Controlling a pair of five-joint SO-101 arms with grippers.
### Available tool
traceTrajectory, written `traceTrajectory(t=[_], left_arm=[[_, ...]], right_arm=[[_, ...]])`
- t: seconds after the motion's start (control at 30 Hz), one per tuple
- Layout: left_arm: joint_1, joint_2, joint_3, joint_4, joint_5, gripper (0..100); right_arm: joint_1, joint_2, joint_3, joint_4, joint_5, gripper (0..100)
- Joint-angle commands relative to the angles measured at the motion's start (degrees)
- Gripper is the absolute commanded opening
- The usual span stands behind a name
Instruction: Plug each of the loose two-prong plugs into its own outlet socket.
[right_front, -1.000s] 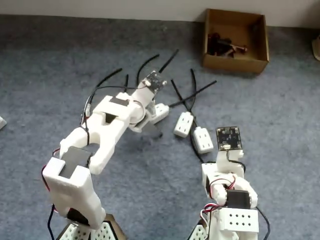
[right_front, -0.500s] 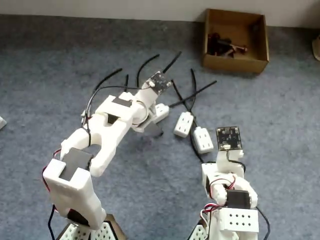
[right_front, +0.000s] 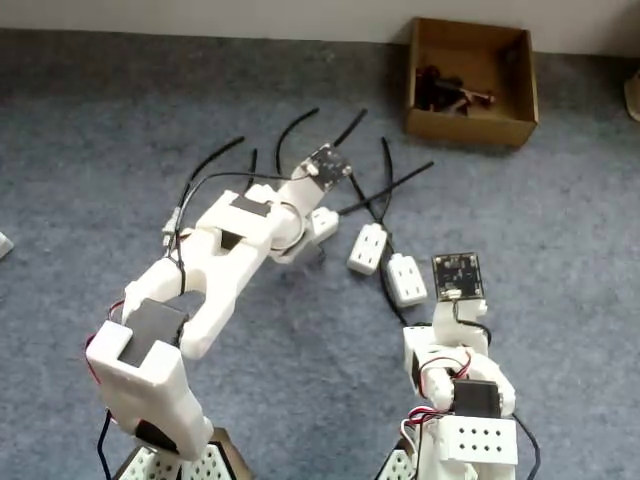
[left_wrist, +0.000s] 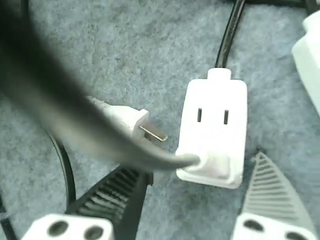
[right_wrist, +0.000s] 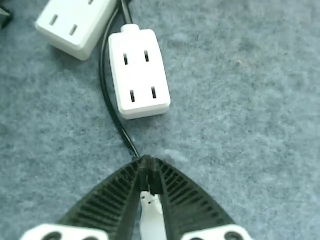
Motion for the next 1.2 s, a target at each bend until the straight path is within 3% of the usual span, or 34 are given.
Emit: traceTrajectory(t=[0.0, 0.9, 1.17], left_arm=[[-1.36, -2.33, -2.86, -2.55, -0.44, 22], [-0.22, -2.51, -2.77, -2.29, -0.35, 3], [2.51, -2.59, -6.73, 5.63, -0.62, 3]], right_arm=[[-0.48, -0.48, -0.75, -1.63, 0.79, 0.9], [-0.48, -0.48, -0.66, -3.38, 0.88, 0.9], [-0.48, -0.48, 0.84, -4.35, 0.88, 0.9]])
